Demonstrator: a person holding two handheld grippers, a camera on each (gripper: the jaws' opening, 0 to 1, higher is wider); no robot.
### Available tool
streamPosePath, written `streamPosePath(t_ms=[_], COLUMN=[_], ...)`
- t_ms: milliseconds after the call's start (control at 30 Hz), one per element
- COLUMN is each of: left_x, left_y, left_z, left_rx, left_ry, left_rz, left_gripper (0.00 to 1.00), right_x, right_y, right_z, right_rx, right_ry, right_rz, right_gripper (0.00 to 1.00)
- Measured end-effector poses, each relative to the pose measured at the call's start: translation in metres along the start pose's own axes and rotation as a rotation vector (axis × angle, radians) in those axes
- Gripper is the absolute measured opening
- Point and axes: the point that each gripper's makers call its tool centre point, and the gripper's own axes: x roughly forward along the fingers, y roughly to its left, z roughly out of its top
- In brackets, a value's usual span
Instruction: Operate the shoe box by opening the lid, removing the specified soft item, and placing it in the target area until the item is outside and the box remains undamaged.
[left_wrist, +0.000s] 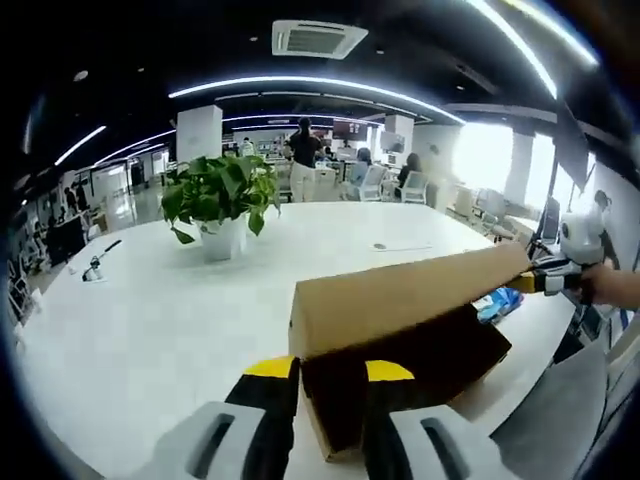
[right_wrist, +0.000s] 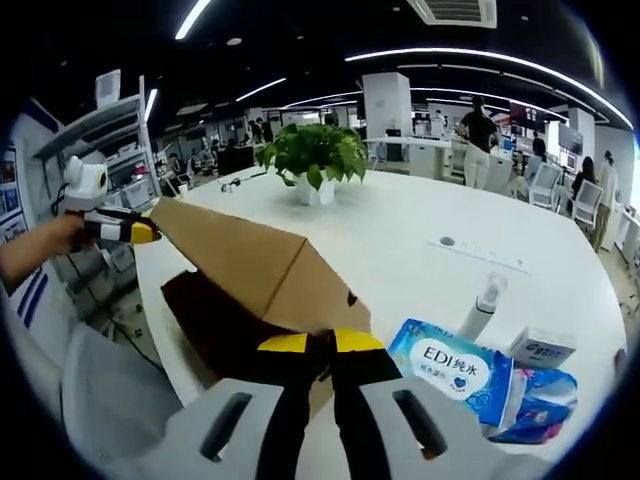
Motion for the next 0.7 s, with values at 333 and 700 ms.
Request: streamPosePath(t_ms=[333,700], left_x=[0.000,-0.004], left_y=[-0.002,-0.013], left_z=[-0.013,-0.024], left_rx=[0.036,0.057], left_ry=[0.017,0.047], left_rz=[-0.039,-0.066], left_gripper=[0.27,0.31], right_x=[0.000,0.000], right_y=[0.003,0.010], right_z=[-0.012,-0.024], right_rx=[-0.030,-0.156], right_ry=[0.012,0.026], right_rz=[0.004,0.041], right_gripper=[0.05,0.08])
